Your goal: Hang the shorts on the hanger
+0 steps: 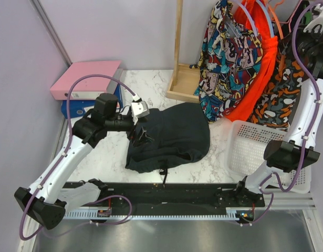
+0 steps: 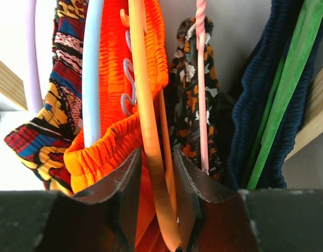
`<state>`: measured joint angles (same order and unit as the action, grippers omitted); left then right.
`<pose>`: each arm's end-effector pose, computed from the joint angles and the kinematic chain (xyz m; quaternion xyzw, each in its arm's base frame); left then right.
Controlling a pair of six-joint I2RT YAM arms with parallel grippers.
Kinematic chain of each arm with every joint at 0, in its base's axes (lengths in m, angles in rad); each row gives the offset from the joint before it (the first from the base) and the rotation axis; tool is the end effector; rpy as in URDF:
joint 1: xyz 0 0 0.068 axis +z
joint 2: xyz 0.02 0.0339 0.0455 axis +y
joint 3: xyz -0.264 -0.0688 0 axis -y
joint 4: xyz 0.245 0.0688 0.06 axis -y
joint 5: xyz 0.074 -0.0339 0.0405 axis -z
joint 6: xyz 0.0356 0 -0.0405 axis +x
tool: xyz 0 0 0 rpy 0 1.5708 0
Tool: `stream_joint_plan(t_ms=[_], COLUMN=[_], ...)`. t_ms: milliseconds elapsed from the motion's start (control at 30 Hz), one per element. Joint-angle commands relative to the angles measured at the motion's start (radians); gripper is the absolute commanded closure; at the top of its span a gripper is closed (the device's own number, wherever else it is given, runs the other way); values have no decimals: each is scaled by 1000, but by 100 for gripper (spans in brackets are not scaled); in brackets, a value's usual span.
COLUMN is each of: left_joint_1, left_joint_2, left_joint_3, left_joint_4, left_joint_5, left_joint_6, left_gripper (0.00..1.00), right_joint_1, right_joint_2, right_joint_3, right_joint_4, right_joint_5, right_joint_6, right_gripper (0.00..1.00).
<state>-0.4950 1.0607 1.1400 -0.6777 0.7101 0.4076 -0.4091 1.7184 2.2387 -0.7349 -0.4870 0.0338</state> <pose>0.1773 -0.1221 0.3662 0.5077 0.6751 -0.3262 0.4243 0.3228 -0.1218 0.5260 0.0185 0.7706 0.0709 0.6331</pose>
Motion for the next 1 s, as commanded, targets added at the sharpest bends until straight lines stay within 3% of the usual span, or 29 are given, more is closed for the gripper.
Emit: stream_joint_plan(t_ms=[0,167,267,300,367,433,833,967], left_joint_1=[-2,-2,-2,-2,-2,-2,-2,-2], left_joint_2=[10,16,19,18,19,21,12,10], left_joint_3=[29,33,38,41,40,40,32,35], left_joint_4=[23,23,24,26,24,24,24,26], left_joint_5=[17,22,20,19,20,22,28,31], left_joint_6=[-15,-15,-13,-13,-12,-12,-10,-12], left_gripper=[0,0,0,0,0,1,1,1], right_joint_1=[15,27,27,27,26,27,26,26], right_joint_2=[3,6,7,3,-5,-22,-170,-155], right_joint_3=[-2,18,22,22,16,10,-48,18], right_joint_4=[-6,-6,-17,-21,-18,0,152,105], right_joint_5=[21,27,24,22,22,27,16,62], right_joint_6=[-66,-84,-86,-87,-86,-66,21,12], right_gripper=[61,56,62,65,90,100,100,100])
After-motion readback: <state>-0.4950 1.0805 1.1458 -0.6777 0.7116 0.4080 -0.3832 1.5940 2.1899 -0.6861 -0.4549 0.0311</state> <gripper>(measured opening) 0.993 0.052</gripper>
